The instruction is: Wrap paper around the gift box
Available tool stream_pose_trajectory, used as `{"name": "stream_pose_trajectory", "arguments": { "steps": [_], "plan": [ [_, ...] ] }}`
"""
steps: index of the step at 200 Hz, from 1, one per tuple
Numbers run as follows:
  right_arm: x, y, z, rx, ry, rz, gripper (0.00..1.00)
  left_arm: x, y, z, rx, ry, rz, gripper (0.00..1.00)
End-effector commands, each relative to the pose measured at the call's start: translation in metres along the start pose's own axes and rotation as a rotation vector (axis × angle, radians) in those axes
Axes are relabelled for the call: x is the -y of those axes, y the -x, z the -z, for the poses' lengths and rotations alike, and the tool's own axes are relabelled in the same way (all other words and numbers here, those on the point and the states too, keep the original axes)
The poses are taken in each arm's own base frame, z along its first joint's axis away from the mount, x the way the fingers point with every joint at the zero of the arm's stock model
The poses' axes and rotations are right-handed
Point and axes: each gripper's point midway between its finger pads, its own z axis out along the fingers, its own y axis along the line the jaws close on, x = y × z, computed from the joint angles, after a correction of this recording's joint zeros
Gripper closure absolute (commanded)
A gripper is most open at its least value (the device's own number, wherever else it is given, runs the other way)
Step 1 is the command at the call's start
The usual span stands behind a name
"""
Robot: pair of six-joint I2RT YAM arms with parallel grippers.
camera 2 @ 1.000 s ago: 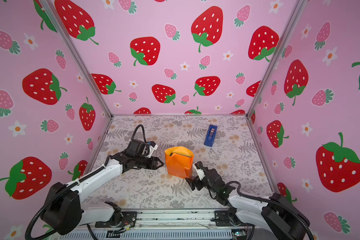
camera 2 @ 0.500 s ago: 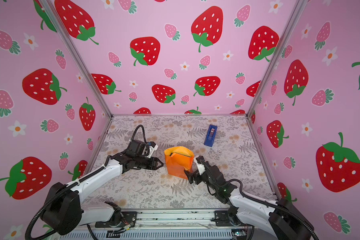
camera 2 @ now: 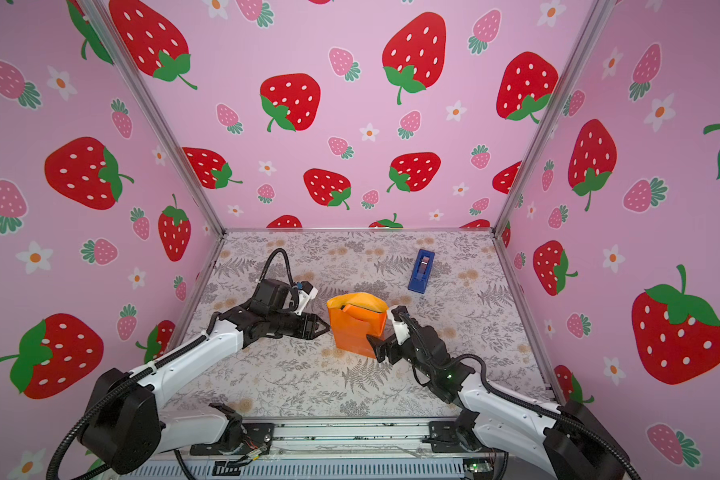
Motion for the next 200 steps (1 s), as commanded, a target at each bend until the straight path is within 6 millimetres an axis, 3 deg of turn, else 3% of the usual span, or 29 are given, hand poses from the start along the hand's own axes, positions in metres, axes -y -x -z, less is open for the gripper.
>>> {"name": "stream_pose_trajectory", "arguments": {
  "steps": [1,163,200],
  "plan": [
    [-0.002,0.015,0.001,0.030,-0.004,-0.016,0.03,0.015,0.005,0.004,0.022,-0.052,-0.053,0.44],
    [0.001,0.033,0.003,0.050,-0.036,-0.057,0.04,0.032,0.019,0.003,0.054,-0.080,-0.098,0.40],
    [0.004,0.022,0.000,0.013,-0.050,-0.066,0.06,0.032,0.021,0.004,0.063,-0.074,-0.100,0.40]
  ]
}}
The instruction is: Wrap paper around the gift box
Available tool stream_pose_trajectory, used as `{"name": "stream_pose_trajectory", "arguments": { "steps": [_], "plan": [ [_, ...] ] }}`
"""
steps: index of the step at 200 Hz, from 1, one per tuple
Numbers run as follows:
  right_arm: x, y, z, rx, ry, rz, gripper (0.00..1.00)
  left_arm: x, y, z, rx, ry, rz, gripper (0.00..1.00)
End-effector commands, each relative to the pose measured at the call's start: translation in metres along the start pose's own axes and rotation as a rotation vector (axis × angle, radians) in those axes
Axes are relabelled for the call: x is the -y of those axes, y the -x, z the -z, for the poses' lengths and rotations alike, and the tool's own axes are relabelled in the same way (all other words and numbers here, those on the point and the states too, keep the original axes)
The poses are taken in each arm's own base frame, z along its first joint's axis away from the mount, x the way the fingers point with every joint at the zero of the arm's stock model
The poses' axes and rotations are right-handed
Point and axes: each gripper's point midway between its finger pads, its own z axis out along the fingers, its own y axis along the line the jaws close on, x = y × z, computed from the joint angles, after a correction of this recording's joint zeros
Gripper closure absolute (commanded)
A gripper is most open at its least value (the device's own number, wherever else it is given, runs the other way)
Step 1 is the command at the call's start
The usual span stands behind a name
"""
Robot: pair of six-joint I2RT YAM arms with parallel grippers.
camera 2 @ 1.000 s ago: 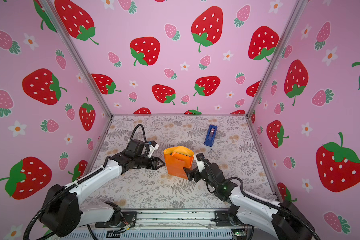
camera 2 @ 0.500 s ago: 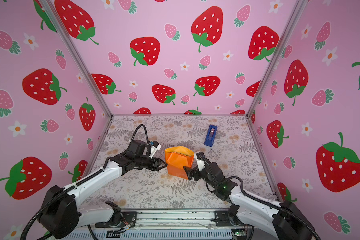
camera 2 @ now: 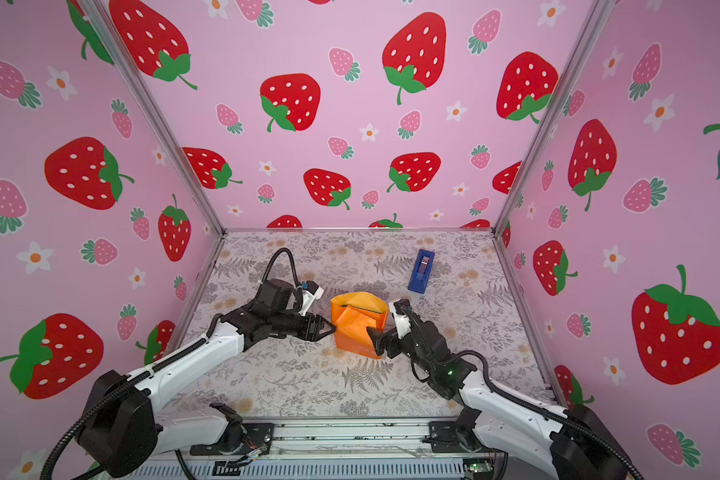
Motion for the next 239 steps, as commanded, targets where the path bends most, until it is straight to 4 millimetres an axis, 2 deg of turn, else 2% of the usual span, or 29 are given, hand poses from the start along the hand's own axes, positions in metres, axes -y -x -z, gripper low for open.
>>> {"name": "stream_pose_trajectory", "arguments": {
  "steps": [1,28,75,115,147,173,207,239],
  "plan": [
    [0.002,0.002,-0.002,-0.006,-0.019,-0.012,0.06,0.013,0.019,0.006,0.052,-0.024,-0.042,0.40],
    [0.006,-0.007,-0.007,-0.048,-0.041,-0.029,0.09,0.012,0.023,0.006,0.058,-0.009,-0.046,0.39],
    [0.002,-0.007,-0.010,-0.069,-0.024,-0.033,0.11,0.007,0.044,0.003,0.089,0.056,-0.048,0.38],
    [0.001,-0.007,-0.009,-0.072,-0.020,-0.042,0.11,0.002,0.053,-0.009,0.079,0.107,-0.060,0.39],
    [0.000,-0.006,-0.009,-0.076,-0.021,-0.054,0.08,0.004,0.061,-0.019,0.083,0.214,-0.162,0.40],
    [0.000,-0.004,-0.009,-0.081,-0.025,-0.057,0.08,0.003,0.065,-0.028,0.082,0.247,-0.164,0.49],
    [0.002,0.003,-0.007,-0.074,-0.040,-0.069,0.06,-0.001,0.065,-0.037,0.082,0.259,-0.137,0.68],
    [0.000,0.015,-0.002,-0.055,-0.043,-0.067,0.05,-0.005,0.063,-0.040,0.077,0.271,-0.098,0.77]
  ]
}}
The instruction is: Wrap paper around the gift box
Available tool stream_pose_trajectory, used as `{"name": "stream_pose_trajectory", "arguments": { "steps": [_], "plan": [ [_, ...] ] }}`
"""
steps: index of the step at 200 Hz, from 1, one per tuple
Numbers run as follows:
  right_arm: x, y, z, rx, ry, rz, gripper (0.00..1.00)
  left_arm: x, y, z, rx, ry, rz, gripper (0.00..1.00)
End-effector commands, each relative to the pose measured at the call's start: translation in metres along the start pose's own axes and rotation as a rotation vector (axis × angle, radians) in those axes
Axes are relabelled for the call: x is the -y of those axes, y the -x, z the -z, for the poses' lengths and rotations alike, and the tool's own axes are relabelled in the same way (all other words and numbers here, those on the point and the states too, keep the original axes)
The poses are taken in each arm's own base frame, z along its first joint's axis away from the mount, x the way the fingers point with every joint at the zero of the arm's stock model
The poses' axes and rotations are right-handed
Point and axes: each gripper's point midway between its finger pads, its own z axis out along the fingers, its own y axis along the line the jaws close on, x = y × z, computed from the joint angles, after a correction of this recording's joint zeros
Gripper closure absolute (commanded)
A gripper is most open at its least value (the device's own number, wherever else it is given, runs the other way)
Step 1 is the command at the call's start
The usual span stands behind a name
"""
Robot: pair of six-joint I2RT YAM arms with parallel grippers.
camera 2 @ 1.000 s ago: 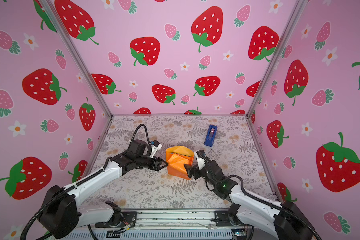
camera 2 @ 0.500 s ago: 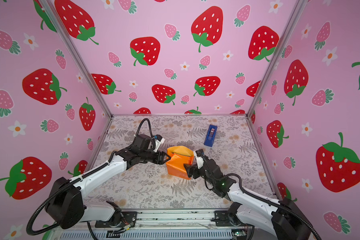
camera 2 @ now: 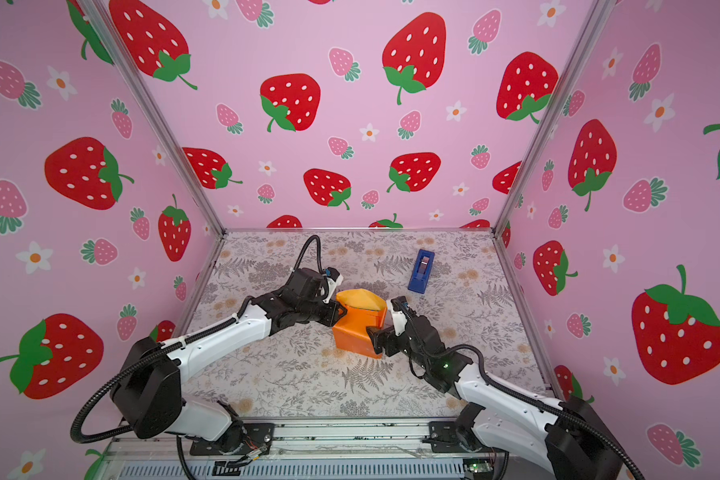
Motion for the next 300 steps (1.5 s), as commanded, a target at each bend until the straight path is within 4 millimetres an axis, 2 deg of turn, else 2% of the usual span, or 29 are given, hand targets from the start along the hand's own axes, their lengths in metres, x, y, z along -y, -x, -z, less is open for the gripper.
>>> {"name": "stream_pose_trajectory", "arguments": {
  "steps": [1,21,41,44,71,103,114,118,139,171,215,248,261,300],
  "plan": [
    [-0.004,0.021,0.008,0.044,-0.002,-0.013,0.04,-0.003,0.010,0.000,0.019,0.030,0.026,0.77],
    [-0.006,0.022,0.012,0.053,0.014,0.003,0.04,-0.004,0.007,-0.001,0.017,0.032,0.053,0.81],
    [-0.010,0.012,0.013,0.038,0.048,0.042,0.04,-0.002,0.003,-0.002,0.009,0.021,0.072,0.84],
    [-0.013,0.018,0.018,0.062,0.064,0.048,0.03,-0.002,0.003,-0.002,0.008,0.020,0.077,0.84],
    [-0.027,-0.002,0.020,0.044,0.173,0.135,0.03,0.001,0.001,-0.005,0.003,-0.005,0.096,0.87],
    [-0.012,-0.025,0.014,0.002,0.119,0.160,0.02,0.001,-0.001,-0.006,-0.013,-0.012,0.107,0.90],
    [-0.009,-0.027,0.013,0.010,0.110,0.147,0.02,0.001,-0.002,-0.006,-0.014,-0.015,0.113,0.91],
    [-0.006,-0.035,0.008,-0.016,0.102,0.143,0.02,0.002,-0.002,-0.006,-0.014,-0.018,0.115,0.91],
    [-0.003,-0.040,0.002,-0.023,0.089,0.122,0.04,0.003,-0.003,-0.006,-0.022,-0.030,0.118,0.92],
    [0.008,-0.028,-0.002,0.014,0.026,0.071,0.05,0.004,-0.006,-0.007,-0.033,-0.037,0.114,0.93],
    [0.010,-0.007,0.004,0.073,0.008,0.015,0.08,0.004,-0.008,-0.008,-0.036,-0.041,0.115,0.93],
    [-0.013,0.006,0.010,0.107,0.136,-0.023,0.08,0.003,-0.009,-0.010,-0.039,-0.041,0.128,0.93],
    [-0.017,0.004,0.008,0.092,0.158,-0.046,0.06,0.003,-0.009,-0.010,-0.035,-0.038,0.130,0.93],
    [0.001,-0.004,-0.005,0.043,0.055,-0.157,0.09,0.001,-0.010,-0.012,-0.041,-0.032,0.137,0.93]
  ]
}}
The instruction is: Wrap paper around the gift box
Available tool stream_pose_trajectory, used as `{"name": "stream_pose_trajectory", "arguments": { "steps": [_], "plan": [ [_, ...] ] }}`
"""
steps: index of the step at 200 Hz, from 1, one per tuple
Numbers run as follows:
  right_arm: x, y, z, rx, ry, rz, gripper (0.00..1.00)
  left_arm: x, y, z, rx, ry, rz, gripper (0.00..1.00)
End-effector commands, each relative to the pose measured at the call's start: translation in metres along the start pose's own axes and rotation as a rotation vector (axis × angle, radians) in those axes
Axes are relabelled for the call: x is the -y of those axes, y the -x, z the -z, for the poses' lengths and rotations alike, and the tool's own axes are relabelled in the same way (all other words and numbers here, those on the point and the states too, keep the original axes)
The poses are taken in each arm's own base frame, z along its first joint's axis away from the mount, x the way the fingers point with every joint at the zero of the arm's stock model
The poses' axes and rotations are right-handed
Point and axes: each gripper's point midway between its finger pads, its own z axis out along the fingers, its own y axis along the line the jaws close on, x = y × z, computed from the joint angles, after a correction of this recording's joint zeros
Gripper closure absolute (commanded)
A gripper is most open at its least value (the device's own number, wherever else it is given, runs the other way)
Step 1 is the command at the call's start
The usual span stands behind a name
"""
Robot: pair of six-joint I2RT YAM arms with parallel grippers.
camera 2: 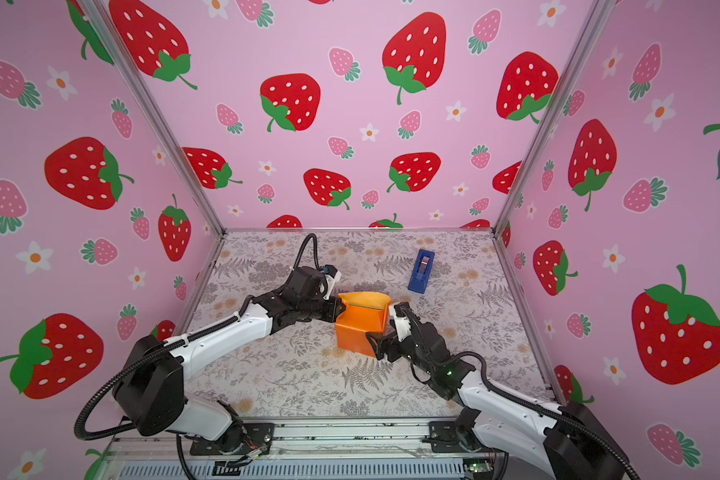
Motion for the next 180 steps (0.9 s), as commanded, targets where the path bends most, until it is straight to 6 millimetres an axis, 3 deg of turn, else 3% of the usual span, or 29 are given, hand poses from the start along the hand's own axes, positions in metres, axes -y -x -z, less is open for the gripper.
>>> {"name": "stream_pose_trajectory", "arguments": {
  "steps": [1,80,123,180],
  "plan": [
    [0.005,0.009,-0.005,0.014,-0.036,-0.098,0.09,-0.003,-0.015,-0.008,-0.056,0.005,0.021,0.93],
    [0.012,0.007,-0.013,-0.008,-0.082,-0.181,0.14,-0.004,-0.016,-0.008,-0.057,0.006,0.027,0.98],
    [0.010,0.019,-0.012,0.026,-0.080,-0.196,0.13,-0.003,-0.016,-0.007,-0.055,0.005,0.028,0.98],
    [0.019,0.010,-0.017,-0.022,-0.138,-0.208,0.18,-0.003,-0.016,-0.005,-0.047,0.000,0.030,0.98]
  ]
}}
